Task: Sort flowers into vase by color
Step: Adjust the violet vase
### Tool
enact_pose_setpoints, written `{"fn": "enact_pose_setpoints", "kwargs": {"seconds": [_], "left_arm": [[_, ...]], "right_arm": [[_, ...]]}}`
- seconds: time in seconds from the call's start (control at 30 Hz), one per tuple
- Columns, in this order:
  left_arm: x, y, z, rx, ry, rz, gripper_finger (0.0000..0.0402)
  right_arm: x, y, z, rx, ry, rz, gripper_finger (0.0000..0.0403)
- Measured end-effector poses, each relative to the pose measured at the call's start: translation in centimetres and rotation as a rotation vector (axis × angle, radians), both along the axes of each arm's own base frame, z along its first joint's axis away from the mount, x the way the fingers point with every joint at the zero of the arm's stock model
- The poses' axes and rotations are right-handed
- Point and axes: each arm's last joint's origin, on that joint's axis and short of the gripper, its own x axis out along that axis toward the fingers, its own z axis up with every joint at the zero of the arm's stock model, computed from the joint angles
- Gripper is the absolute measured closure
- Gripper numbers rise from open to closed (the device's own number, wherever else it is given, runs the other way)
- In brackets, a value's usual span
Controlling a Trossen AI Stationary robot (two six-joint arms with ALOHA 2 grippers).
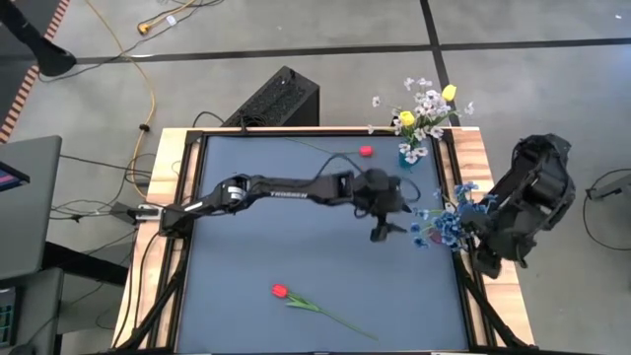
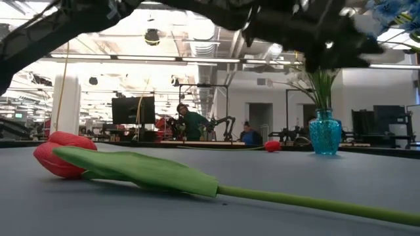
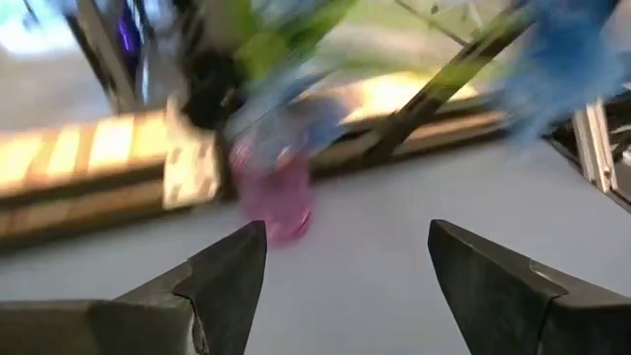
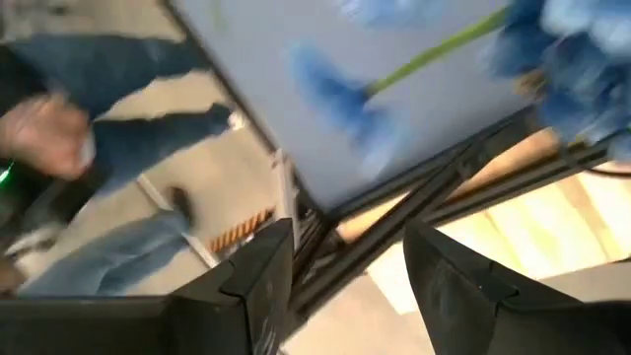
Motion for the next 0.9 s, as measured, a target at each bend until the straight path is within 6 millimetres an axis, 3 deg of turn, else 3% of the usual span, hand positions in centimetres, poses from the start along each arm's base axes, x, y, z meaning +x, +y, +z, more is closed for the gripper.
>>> {"fn": "enact_pose_setpoints", "kwargs": {"seconds": [0.13, 0.27, 0.5, 0.73, 0.9], "left_arm": [[0.2, -2.7, 0.2, 0.068, -0.033, -0.011, 0.013], [0.2, -2.7, 0.1, 0.071, -0.028, -0.002, 0.013], [-0.2, -1.6, -0.8, 0.03, 0.088, 0.041, 0.013], [-0.5, -1.2, -1.2, -0.014, 0.147, 0.04, 0.013], [-0.5, -2.1, -1.3, -0.01, 0.154, 0.021, 0.013]], "right_arm": [[-0.1, 1.9, -2.2, 0.008, 0.034, 0.077, 0.0185], [-0.7, 3.5, -4.2, 0.019, 0.068, 0.161, 0.0185], [-2.0, 2.3, -7.9, -0.332, 0.105, 0.004, 0.0185], [-1.9, 1.5, -11.0, -0.491, 0.041, 0.061, 0.0185], [-1.6, 1.0, -12.9, -0.594, 0.021, 0.075, 0.0185]]}}
